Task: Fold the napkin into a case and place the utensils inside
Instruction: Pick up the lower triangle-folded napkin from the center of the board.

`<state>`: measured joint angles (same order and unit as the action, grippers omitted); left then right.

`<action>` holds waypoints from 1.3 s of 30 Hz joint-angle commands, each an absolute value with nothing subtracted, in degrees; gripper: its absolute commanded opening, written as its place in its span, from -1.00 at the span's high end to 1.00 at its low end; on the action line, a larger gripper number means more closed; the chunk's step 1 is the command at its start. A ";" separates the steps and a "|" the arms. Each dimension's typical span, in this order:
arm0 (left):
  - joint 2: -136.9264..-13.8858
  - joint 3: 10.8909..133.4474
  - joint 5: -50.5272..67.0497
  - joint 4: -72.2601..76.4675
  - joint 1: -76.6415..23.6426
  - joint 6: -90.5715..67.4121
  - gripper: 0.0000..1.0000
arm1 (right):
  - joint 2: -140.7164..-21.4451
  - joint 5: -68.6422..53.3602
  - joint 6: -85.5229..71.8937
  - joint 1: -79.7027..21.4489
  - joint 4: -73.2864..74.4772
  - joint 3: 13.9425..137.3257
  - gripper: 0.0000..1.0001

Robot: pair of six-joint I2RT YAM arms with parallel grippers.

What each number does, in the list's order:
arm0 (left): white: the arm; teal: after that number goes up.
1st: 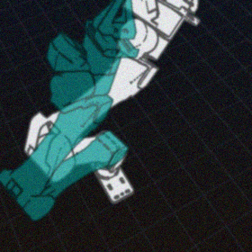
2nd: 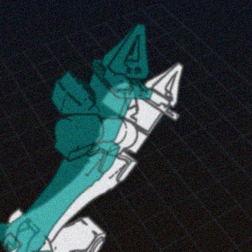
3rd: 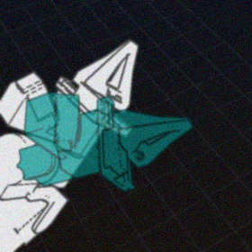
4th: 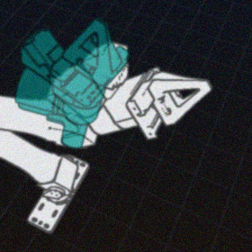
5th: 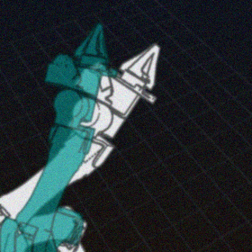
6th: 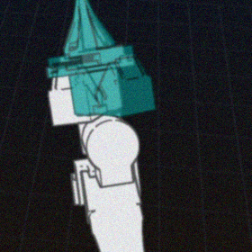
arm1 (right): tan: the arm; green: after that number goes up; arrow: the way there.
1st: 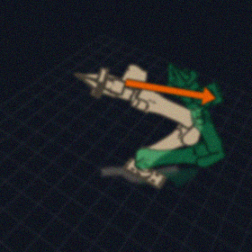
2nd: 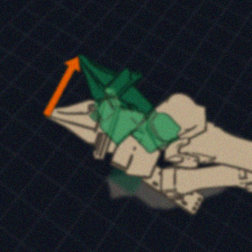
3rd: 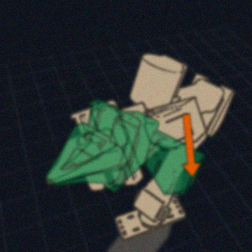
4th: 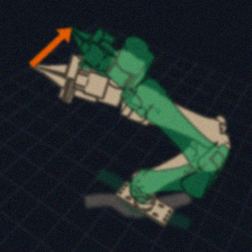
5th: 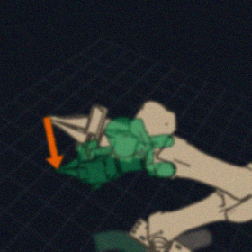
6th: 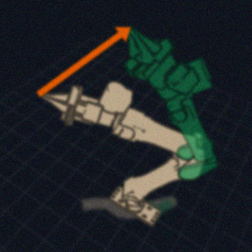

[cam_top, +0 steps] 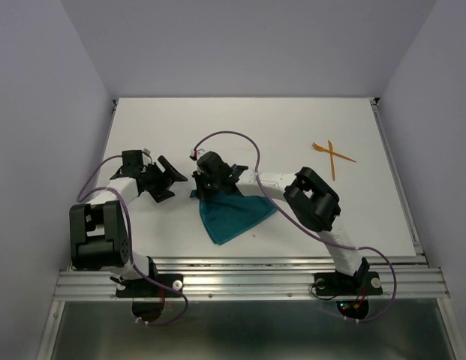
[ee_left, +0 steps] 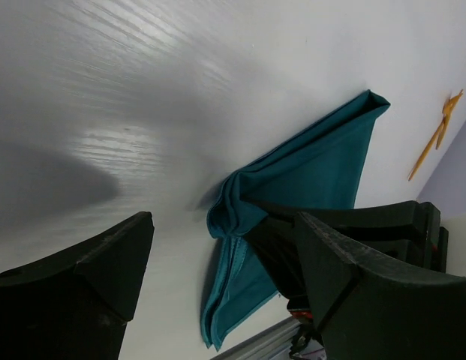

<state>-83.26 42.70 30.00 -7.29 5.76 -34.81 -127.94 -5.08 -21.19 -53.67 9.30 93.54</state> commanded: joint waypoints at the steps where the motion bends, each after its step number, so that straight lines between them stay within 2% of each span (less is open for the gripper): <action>1: -85.51 41.40 34.80 -2.99 4.40 -37.18 -0.72 | -124.46 -10.45 -21.80 -53.61 5.28 91.94 0.99; 11: -91.40 40.08 37.18 -0.44 1.94 -41.30 -0.59 | -123.40 -13.62 -21.71 -53.09 3.60 90.26 0.99; 20: -92.46 39.46 36.39 1.67 0.26 -42.89 -0.34 | -122.96 -14.33 -21.97 -53.09 3.25 89.65 0.99; 23: -92.55 39.20 35.95 1.58 -1.48 -42.89 -0.18 | -122.87 -14.33 -22.06 -52.56 3.25 89.56 0.99; 26: -92.81 39.29 35.77 1.58 -2.02 -42.89 0.06 | -122.70 -14.59 -22.15 -52.56 3.34 89.56 0.99; 29: -92.90 39.37 35.86 1.58 -2.28 -42.98 0.55 | -122.26 -14.76 -22.15 -52.56 3.43 90.00 0.97; 31: -92.81 39.46 35.86 1.50 -2.29 -43.06 0.73 | -121.99 -14.77 -22.06 -52.56 3.43 90.17 0.88; 32: -92.73 39.55 35.77 1.49 -2.29 -43.15 0.97 | -121.82 -14.77 -22.15 -52.56 3.43 90.18 0.85; 33: -92.72 39.55 35.86 1.41 -2.29 -43.24 1.00 | -121.47 -14.77 -22.15 -52.56 3.51 90.09 0.69; 36: -92.46 39.73 35.51 1.14 -2.29 -43.86 1.00 | -120.50 -14.50 -22.15 -52.56 3.78 89.39 0.59; 39: -92.02 39.99 34.98 0.70 -2.29 -44.21 1.00 | -118.92 -13.89 -21.80 -52.56 4.30 88.33 0.25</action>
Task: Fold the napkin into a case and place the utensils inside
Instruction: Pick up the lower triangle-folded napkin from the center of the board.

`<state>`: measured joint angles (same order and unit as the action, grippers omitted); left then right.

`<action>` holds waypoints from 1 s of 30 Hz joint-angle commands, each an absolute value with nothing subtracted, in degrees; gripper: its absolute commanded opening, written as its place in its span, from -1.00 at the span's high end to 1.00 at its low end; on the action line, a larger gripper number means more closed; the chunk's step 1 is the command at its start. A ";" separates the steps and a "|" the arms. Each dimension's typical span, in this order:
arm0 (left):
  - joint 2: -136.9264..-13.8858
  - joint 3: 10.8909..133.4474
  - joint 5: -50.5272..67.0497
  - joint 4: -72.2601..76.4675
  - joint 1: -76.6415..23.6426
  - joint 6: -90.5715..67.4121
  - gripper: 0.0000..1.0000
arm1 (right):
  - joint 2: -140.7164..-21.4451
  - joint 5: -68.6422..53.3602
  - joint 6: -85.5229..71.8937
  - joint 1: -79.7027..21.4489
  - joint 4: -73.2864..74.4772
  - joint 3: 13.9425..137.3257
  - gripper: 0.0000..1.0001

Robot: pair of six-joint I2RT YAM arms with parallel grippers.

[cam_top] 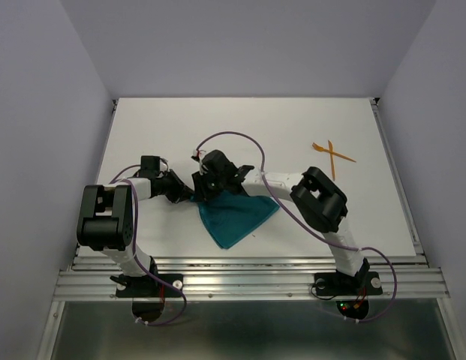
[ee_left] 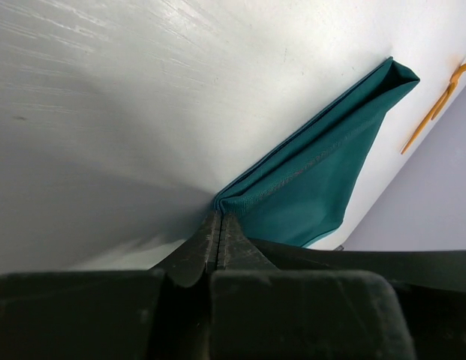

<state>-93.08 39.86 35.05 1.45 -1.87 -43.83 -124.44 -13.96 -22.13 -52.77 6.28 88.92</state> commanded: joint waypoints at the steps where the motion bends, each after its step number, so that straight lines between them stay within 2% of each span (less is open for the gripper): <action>1: -91.76 40.16 34.81 0.53 -2.29 -44.21 1.00 | -118.31 -13.63 -21.71 -52.56 4.39 88.07 0.23; 5: -91.58 40.34 34.28 0.18 -2.29 -44.30 1.00 | -118.39 -13.10 -21.62 -52.56 4.92 87.80 0.17; 6: -91.67 40.34 34.19 0.18 -2.29 -44.30 1.00 | -118.48 -13.10 -21.71 -52.56 5.18 87.98 0.03; 7: -91.76 40.34 34.19 0.09 -2.29 -44.30 1.00 | -118.48 -13.18 -21.71 -52.56 5.19 87.89 -0.02; 11: -92.02 40.08 34.01 0.09 -2.29 -44.38 1.00 | -116.81 -11.08 -21.71 -52.56 5.19 86.49 -0.07; 16: -92.02 40.34 34.01 0.09 -2.29 -44.74 1.00 | -115.49 -6.18 -18.82 -53.17 6.41 84.55 -0.40; 24: -91.85 41.22 33.40 -1.58 -2.29 -45.44 1.00 | -116.80 4.91 -12.31 -58.18 8.52 85.08 -0.54; 30: -91.76 41.22 33.13 -1.85 -2.29 -45.53 1.00 | -119.09 8.88 -10.02 -59.85 9.14 87.10 -0.54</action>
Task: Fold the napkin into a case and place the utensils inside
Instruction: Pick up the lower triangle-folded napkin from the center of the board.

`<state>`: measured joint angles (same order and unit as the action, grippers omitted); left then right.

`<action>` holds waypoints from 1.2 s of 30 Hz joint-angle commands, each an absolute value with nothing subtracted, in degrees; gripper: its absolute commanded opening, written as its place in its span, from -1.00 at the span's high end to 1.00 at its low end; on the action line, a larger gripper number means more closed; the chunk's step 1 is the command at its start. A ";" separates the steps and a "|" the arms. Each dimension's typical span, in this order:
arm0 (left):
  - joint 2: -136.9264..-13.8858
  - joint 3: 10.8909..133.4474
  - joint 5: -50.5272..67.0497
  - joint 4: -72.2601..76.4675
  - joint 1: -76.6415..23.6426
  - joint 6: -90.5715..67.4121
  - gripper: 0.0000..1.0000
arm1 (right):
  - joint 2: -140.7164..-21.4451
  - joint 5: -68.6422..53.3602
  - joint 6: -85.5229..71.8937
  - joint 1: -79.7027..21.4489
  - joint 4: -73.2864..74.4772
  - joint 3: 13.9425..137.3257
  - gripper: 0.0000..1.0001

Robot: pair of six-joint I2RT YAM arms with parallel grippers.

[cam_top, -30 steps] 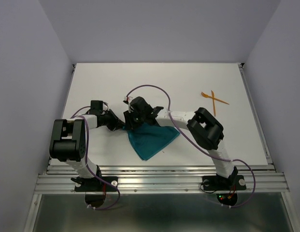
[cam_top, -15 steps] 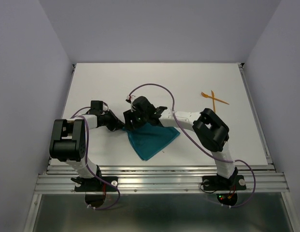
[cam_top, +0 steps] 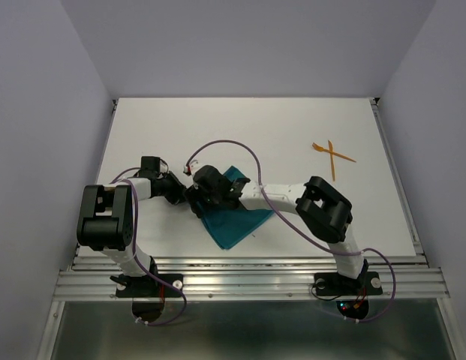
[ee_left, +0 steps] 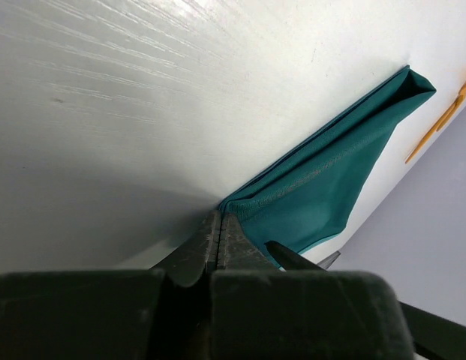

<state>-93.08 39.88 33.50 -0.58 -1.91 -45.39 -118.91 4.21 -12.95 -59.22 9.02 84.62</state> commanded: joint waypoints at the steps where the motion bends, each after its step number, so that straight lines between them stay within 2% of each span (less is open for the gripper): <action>1: -91.67 41.13 33.05 -1.85 -2.29 -45.61 1.00 | -119.27 8.79 -9.85 -60.38 9.23 87.53 -0.54; 6: -91.67 41.13 32.87 -1.85 -2.29 -45.88 1.00 | -121.37 11.95 -9.14 -60.91 9.58 89.12 -0.49; 9: -91.58 40.96 32.70 -1.93 -2.29 -45.97 1.00 | -122.60 12.39 -8.79 -60.91 9.58 89.47 -0.31; 12: -91.23 40.87 32.70 -1.85 -2.29 -46.14 1.00 | -123.22 11.78 -9.05 -60.91 9.23 89.12 0.03; 15: -90.97 40.78 32.34 -1.93 -2.29 -46.32 1.00 | -123.31 11.43 -9.49 -60.91 9.05 88.60 0.22; 18: -90.97 40.78 32.26 -2.02 -2.37 -46.49 1.00 | -122.96 11.34 -9.75 -60.91 8.70 88.07 0.29; 22: -90.79 40.78 32.17 -2.02 -2.29 -46.49 1.00 | -122.61 11.95 -10.19 -60.91 8.70 87.80 0.18; 24: -90.88 40.69 32.17 -1.93 -2.29 -46.58 1.00 | -122.69 11.95 -10.46 -60.91 8.70 87.89 0.20; 25: -90.79 40.69 32.08 -2.02 -2.29 -46.50 1.00 | -122.70 11.78 -10.63 -60.91 8.61 87.98 0.27; 27: -90.62 40.69 31.99 -1.93 -2.29 -46.58 1.00 | -122.96 11.34 -10.99 -60.91 8.70 88.07 0.59; 28: -90.53 40.69 31.99 -1.93 -2.29 -46.58 1.00 | -122.96 11.08 -11.86 -60.91 8.70 87.98 0.83; 29: -90.01 40.69 31.64 -2.28 -2.29 -46.58 1.00 | -122.61 10.03 -12.13 -60.91 8.70 87.72 0.94; 30: -89.83 40.69 31.29 -2.46 -2.29 -46.50 0.98 | -122.52 9.50 -12.30 -60.91 8.70 87.63 0.99; 31: -89.04 40.69 30.68 -2.81 -2.29 -46.23 0.78 | -121.91 7.75 -13.00 -60.91 8.53 87.37 0.99; 33: -88.07 40.78 30.15 -3.16 -2.20 -46.06 0.52 | -121.12 5.11 -13.97 -60.04 7.65 86.40 0.99; 36: -86.31 41.75 28.66 -4.83 -2.02 -44.92 0.28 | -119.45 -0.69 -16.25 -58.62 5.55 84.99 0.99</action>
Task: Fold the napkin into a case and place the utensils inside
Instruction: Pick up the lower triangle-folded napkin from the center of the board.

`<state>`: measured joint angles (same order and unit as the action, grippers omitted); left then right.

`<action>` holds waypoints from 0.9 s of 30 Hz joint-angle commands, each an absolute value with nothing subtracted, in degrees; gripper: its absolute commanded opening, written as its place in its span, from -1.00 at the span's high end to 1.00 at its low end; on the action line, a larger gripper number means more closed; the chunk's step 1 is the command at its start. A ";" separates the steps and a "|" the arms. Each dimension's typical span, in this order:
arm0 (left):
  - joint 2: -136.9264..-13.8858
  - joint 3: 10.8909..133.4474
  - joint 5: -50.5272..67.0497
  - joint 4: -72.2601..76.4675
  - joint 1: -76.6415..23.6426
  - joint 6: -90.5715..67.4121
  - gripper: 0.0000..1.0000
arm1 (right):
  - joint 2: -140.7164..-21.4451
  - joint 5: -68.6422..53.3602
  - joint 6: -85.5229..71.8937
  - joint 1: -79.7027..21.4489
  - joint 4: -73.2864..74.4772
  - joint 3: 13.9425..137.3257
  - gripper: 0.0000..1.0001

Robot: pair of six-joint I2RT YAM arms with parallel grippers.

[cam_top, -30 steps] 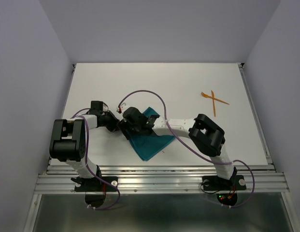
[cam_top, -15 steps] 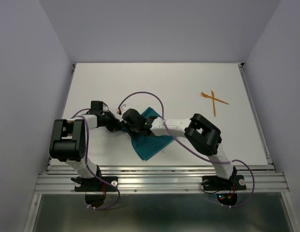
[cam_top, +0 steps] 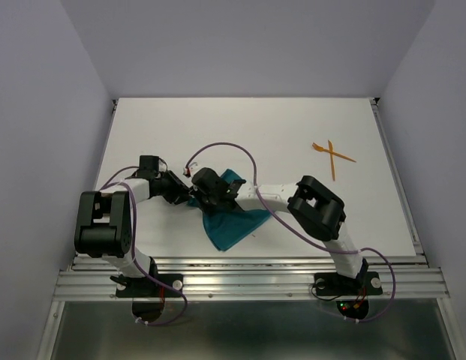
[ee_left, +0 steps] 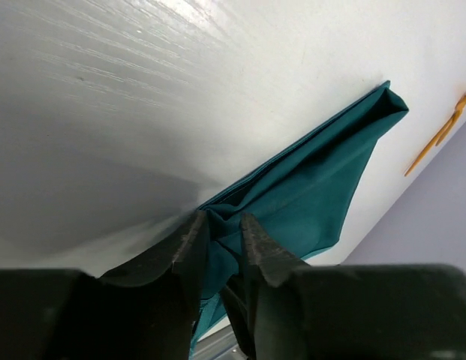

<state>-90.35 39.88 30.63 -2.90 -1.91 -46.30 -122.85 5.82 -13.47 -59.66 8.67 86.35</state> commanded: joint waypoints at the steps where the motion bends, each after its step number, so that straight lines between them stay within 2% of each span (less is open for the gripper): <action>1: -85.44 42.27 28.39 -5.53 -1.59 -44.39 0.10 | -118.83 -4.53 -17.48 -57.06 4.49 84.12 0.99; 3: -84.73 42.97 28.21 -6.24 -0.89 -43.77 -0.11 | -118.30 -7.81 -18.71 -55.99 3.26 83.24 0.99; 4: -84.12 43.41 27.86 -7.28 -0.53 -43.07 -0.13 | -118.13 -9.48 -20.03 -54.86 2.56 82.36 0.99; 14: -79.72 43.86 26.36 -10.55 2.72 -39.99 -0.09 | -118.12 -29.68 -30.58 -48.52 -7.81 77.78 0.99; 20: -78.31 40.87 28.91 -10.02 2.64 -36.92 0.19 | -120.32 -37.08 -36.47 -45.53 -12.21 76.73 0.99; 24: -77.52 38.50 30.06 -10.02 1.93 -35.25 0.45 | -121.81 -40.51 -38.67 -44.30 -13.71 76.64 0.99; 27: -77.78 37.01 30.06 -10.20 0.79 -34.54 0.74 | -122.61 -41.83 -39.81 -43.77 -14.15 76.64 0.99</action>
